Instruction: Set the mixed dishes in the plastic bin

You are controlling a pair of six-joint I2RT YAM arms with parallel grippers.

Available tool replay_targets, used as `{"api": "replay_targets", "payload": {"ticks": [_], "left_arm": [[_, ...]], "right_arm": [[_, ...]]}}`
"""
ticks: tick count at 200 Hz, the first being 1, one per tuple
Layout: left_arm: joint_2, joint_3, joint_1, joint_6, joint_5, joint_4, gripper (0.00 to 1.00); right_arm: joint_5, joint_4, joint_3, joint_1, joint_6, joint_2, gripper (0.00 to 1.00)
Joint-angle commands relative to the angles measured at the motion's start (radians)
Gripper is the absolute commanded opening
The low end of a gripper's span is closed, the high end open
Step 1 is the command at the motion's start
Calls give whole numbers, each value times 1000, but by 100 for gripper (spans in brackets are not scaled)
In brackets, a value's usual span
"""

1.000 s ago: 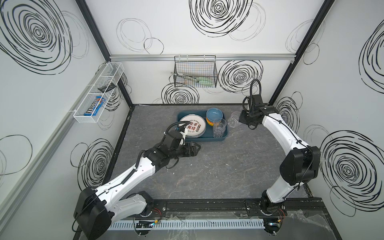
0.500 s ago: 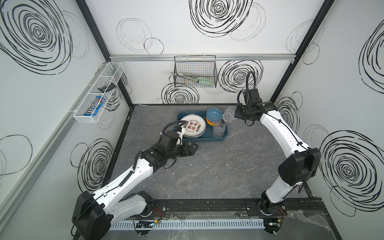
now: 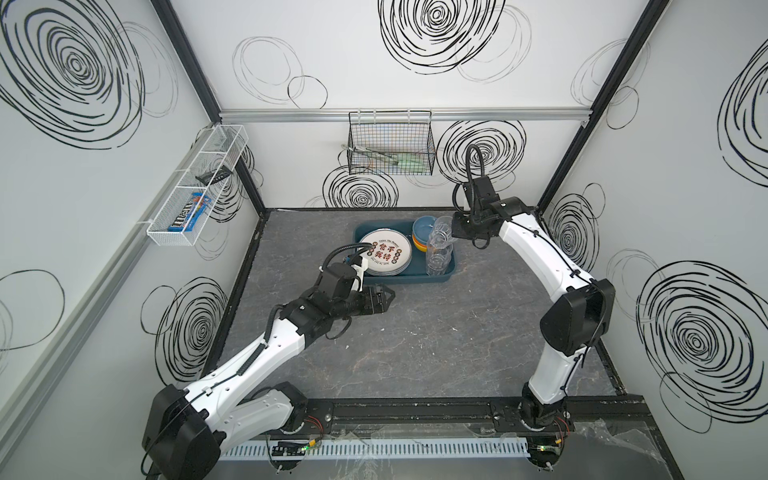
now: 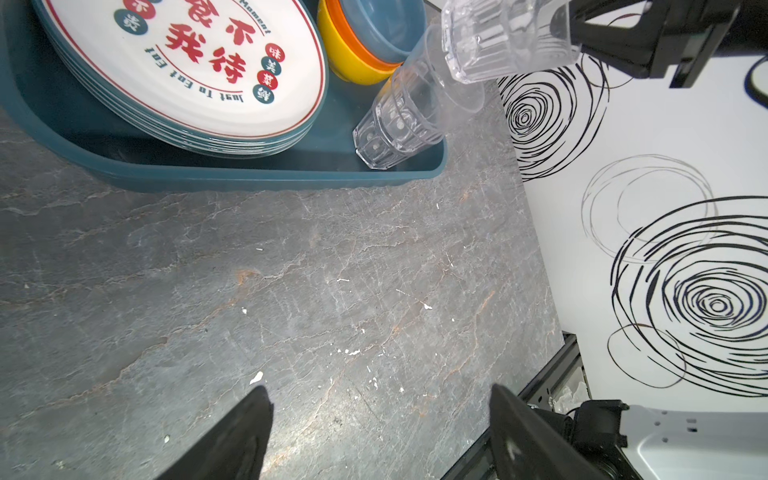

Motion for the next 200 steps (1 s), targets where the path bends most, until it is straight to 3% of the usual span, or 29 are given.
{"api": "replay_targets", "payload": {"ticks": [1,200], "left_arm": [[-17,-10,10,4,8,21,85],[-2,-34,16,-8,26,54,85]], "right_arm": [[6,-35,44,11,-15,4,1],[46,-155,137,21,-37,107,3]]}}
